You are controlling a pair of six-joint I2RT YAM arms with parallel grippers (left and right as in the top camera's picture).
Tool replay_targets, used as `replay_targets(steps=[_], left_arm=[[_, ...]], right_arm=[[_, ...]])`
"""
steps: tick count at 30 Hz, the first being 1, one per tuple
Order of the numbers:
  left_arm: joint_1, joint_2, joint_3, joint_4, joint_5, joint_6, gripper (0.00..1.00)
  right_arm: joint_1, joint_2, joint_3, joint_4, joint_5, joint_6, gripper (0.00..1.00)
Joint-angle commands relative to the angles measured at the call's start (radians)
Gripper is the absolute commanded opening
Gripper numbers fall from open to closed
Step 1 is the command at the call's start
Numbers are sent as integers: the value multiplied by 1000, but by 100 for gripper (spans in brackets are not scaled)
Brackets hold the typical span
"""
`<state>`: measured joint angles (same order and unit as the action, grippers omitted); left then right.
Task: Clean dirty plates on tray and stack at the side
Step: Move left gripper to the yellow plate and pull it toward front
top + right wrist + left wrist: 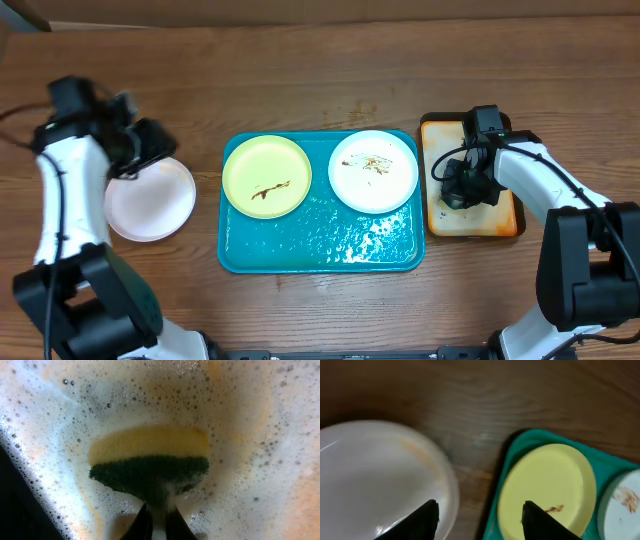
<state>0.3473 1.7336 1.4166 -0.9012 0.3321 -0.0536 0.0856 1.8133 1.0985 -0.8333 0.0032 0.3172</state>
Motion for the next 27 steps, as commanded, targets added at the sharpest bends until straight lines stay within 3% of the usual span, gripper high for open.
replay_targets(steps=[1,11,27], left_arm=[[-134,-7,13,43,48,203,55],[-375,113,13,171,-164,270,67],[-401,284,13,228,-183,278,64]], right_arm=[[-3,32,-6,-10,-5,-5,6],[-3,32,-6,-13,-5,-5,6],[-3,32,-6,-31,-5,-5,6]])
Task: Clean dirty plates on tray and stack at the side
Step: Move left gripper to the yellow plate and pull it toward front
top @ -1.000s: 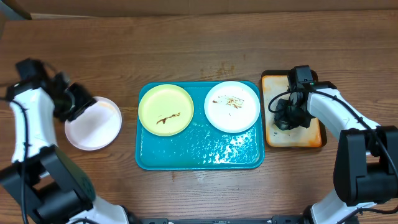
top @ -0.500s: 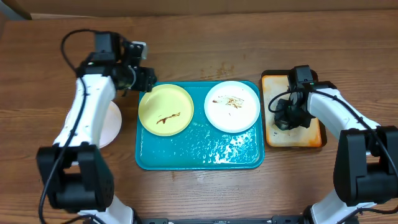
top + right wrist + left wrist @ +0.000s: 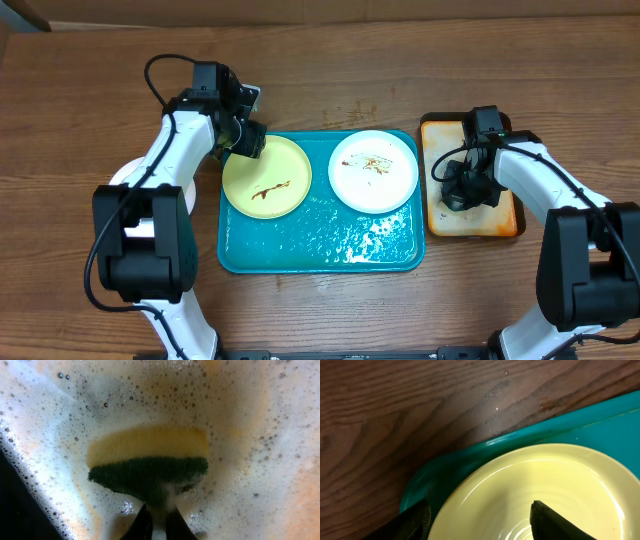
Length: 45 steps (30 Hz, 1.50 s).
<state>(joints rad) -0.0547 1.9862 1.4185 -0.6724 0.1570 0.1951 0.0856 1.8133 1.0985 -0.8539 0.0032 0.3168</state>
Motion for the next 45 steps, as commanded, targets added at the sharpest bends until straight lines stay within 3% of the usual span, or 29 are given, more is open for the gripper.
replay_targets(steps=[1,13,23,32,39,45], left_arm=[[1,36,11,-6,-8,29,63],[1,54,11,-87,-10,25,54],[0,54,11,-266,-8,-32,47],[0,54,11,-352,-5,-152,18],[0,54,2,-359,54,-159,9],[0,54,-29,-360,50,-158,11]], right_arm=[[-3,32,-6,-10,-5,-4,6],[-3,32,-6,-10,-5,-4,6],[-3,32,-6,-11,-5,-4,6],[-3,32,-6,-19,-5,-4,6],[-3,32,-6,-20,-6,-4,6],[-3,32,-6,-26,-5,-4,6]])
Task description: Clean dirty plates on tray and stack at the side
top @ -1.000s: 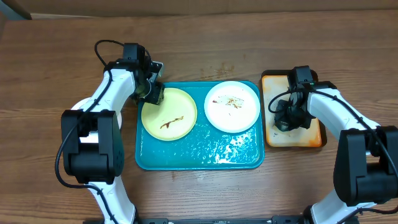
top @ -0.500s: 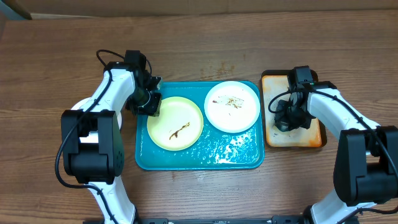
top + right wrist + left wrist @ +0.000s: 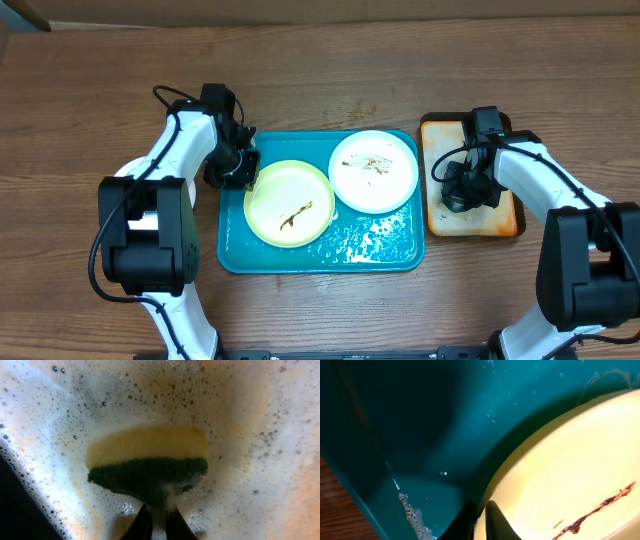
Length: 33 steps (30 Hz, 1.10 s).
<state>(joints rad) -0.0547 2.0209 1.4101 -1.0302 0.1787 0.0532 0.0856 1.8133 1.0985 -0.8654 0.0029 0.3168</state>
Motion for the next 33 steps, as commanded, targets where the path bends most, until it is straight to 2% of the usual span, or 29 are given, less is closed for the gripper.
replay_targets(steps=[1,4,9,14,19,20,24,33], left_arm=[[0,19,-29,1,28,-16,13],[0,19,-60,27,28,-16,15],[0,19,-76,39,28,-16,4],[1,19,-76,33,26,-25,4],[12,15,-74,1,13,-140,4],[13,13,-74,-20,13,-193,4],[13,12,-74,-76,11,-281,4],[13,12,-74,-192,-102,-349,4]], right_arm=[[-3,32,-6,-14,-5,-4,6],[-3,32,-6,-15,-5,-4,6],[-3,32,-6,-20,-5,-4,6],[-3,32,-6,-23,-5,-4,6],[-3,32,-6,-22,-6,-8,4],[-3,32,-6,-22,-11,-29,4],[-3,32,15,-40,-50,-116,4],[-3,31,206,-193,-50,-116,4]])
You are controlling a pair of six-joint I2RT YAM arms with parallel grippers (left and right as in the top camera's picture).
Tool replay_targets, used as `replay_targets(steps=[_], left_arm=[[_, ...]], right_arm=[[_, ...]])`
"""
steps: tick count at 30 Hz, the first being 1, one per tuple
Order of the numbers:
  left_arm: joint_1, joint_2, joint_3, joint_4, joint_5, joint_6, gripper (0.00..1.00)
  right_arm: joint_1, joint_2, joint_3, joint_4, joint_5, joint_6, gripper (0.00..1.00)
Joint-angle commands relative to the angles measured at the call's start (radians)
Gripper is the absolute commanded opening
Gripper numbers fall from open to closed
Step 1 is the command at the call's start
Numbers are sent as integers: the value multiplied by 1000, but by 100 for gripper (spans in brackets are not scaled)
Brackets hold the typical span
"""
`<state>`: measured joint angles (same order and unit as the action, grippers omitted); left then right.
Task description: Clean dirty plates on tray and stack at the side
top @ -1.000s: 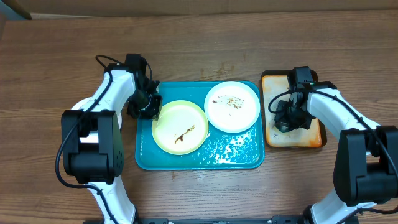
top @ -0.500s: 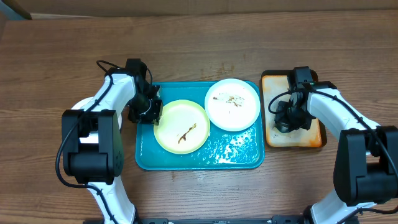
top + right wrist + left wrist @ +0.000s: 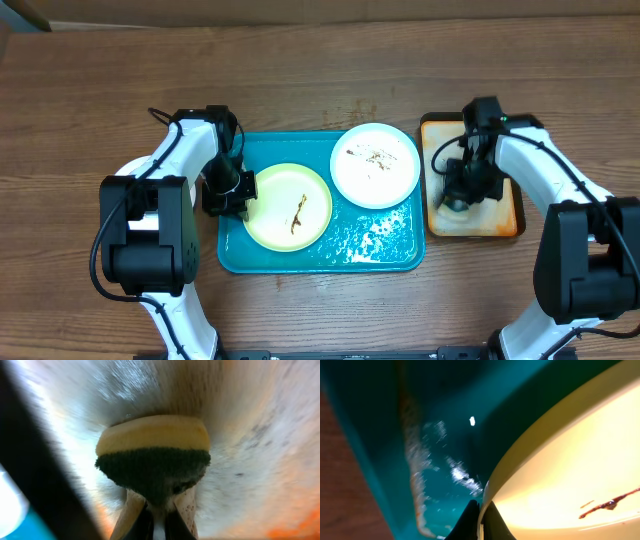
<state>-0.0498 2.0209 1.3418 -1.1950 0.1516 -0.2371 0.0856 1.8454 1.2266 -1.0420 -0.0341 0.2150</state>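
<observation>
A yellow plate with a brown smear lies in the left half of the teal tray. My left gripper is shut on that plate's left rim. A white plate with brown smears sits at the tray's back right corner. My right gripper is shut on a yellow and green sponge, held over the foamy orange dish right of the tray. In the right wrist view the foam is blurred.
A pale plate lies on the table left of the tray, mostly hidden under my left arm. The wooden table extends bare behind the tray.
The yellow plate has turned a little and sits slightly lower left in the tray, my left gripper still on its rim. The right gripper with the sponge has shifted in the foamy dish.
My left gripper was open over the pale plate at the table's left. Then it stood open at the yellow plate's back left rim. Then it was shut on that rim with the plate moved toward the tray's middle. The right gripper held the sponge in the foam throughout.
</observation>
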Motion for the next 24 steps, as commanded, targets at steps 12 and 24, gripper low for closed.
replay_targets(steps=[12,24], left_arm=[[3,12,-6,-55,3,-63,4],[3,12,-6,-54,7,-63,4]], right_arm=[[-3,-1,-128,193,-12,-33,4],[-3,-44,30,76,-50,-29,4]])
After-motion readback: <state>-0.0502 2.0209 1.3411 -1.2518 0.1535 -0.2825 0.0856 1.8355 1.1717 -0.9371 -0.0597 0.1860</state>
